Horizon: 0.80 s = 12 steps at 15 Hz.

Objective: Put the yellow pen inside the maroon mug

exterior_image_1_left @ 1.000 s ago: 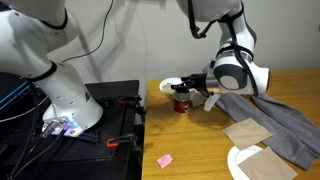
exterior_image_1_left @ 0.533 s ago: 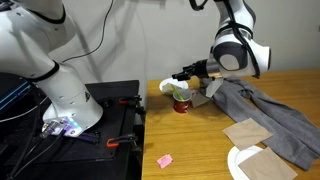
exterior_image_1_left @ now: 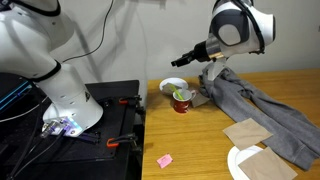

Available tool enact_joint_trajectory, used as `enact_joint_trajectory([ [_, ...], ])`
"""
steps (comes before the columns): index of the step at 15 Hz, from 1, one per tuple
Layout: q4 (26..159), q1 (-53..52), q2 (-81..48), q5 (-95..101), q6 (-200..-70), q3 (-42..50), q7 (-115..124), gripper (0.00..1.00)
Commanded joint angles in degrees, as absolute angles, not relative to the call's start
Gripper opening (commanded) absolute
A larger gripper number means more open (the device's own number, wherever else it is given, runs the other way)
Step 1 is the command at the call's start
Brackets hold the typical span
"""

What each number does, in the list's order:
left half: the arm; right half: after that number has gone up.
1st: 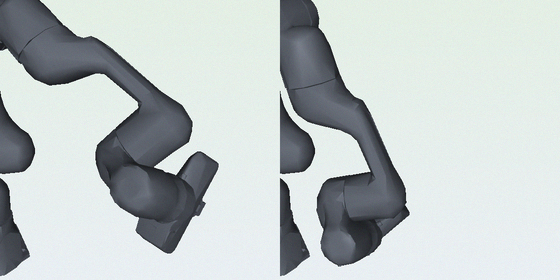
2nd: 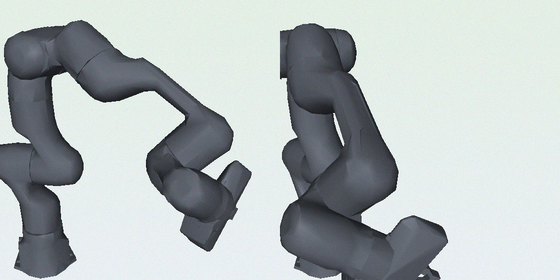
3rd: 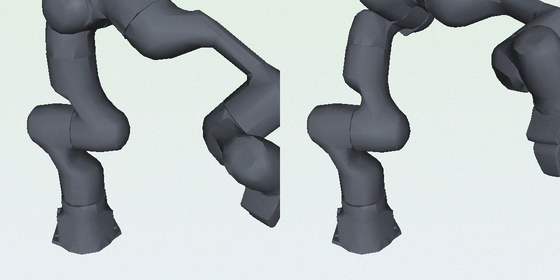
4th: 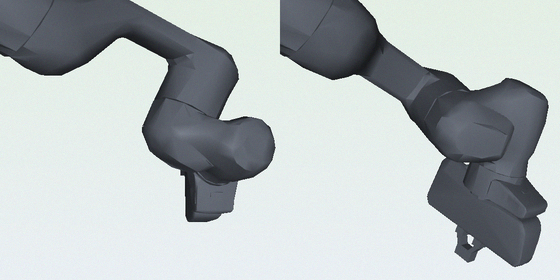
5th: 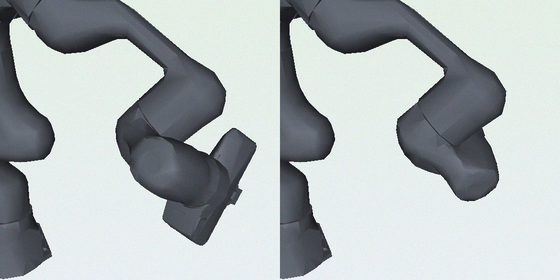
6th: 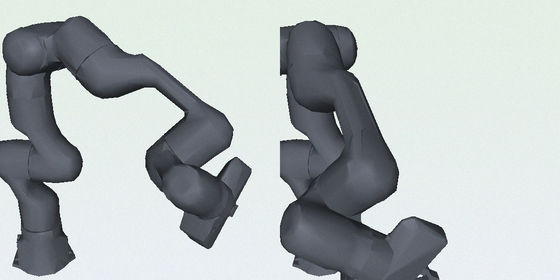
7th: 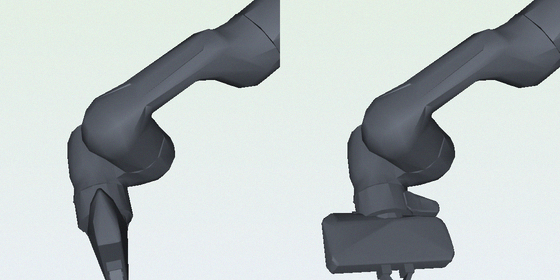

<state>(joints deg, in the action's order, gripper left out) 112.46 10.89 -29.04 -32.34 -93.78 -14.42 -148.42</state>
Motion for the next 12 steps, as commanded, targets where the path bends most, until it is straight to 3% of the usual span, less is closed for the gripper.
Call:
enact_joint_trajectory([
  [1, 116.06, 8.28, -22.18, -34.36, -91.02, -11.56, -147.72, 1.0],
  [8, 119.29, 5.32, -15.0, -33.77, -88.06, -9.04, -147.56, 1.0],
  [12, 117.06, 4.32, -18.08, -33.32, -88.84, -7.98, -148.68, 1.0],
])
